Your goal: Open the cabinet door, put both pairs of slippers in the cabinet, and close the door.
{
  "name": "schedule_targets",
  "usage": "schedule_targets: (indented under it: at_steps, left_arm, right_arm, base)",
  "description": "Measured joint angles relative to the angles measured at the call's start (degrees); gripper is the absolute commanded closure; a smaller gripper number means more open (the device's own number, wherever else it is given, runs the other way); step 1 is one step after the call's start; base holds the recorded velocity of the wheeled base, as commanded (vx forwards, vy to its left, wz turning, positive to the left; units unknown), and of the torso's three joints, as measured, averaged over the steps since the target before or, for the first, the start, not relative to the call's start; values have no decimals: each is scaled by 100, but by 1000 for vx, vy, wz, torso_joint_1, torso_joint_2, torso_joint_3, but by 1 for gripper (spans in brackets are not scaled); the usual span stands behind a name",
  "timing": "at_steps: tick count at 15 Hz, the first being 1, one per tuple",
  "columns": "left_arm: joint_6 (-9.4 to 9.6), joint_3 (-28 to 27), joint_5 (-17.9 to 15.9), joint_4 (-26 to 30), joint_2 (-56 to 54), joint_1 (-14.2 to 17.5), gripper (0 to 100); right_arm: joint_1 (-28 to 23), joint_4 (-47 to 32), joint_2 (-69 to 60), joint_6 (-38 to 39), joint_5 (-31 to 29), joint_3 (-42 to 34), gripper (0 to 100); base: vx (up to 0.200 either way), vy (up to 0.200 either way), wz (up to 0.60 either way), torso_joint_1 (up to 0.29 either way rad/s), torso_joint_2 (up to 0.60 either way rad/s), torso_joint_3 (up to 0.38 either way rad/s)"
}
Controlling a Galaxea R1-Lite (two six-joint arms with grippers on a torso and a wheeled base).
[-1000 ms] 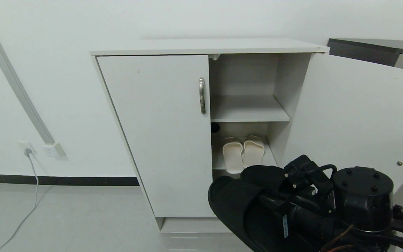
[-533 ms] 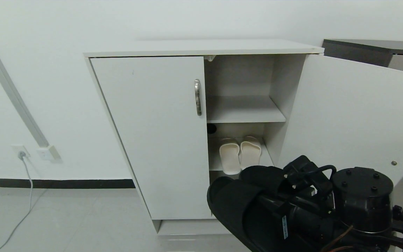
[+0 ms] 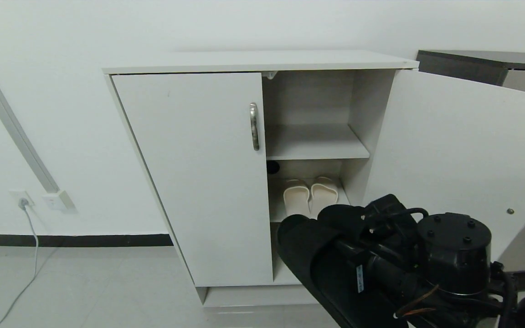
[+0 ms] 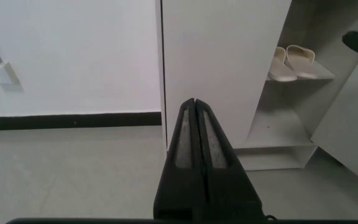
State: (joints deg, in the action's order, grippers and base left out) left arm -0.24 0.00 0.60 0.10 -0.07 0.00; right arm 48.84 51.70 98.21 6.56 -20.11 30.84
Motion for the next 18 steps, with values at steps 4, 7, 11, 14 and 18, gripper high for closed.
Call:
schedule_targets:
  at_steps: [4,7,11,14,18]
  left_arm:
    - [6,-2,-6,0,0,0,100]
    - [6,-2,-5,0,0,-2,100]
    - [6,0,-9,0,0,0,100]
    - [9,-2,-9,0,0,0,100]
    - [9,-2,-9,0,0,0,100]
  right_arm:
    - [265,-589,575,239,-1134,989,100]
    - [369,-1470,866,503,-1965,1899,100]
    - [489,-2519,1095,617,-2394,3235,100]
    - [502,-3249,1178,628,-2838,4228,100]
    - [372,-3508,1248,692,-2989,4747,100]
  base:
    - [0,0,0,0,0,0]
    - [0,0,0,0,0,0]
    - [0,0,0,0,0,0]
    - [0,0,0,0,0,0]
    - [0,0,0,0,0,0]
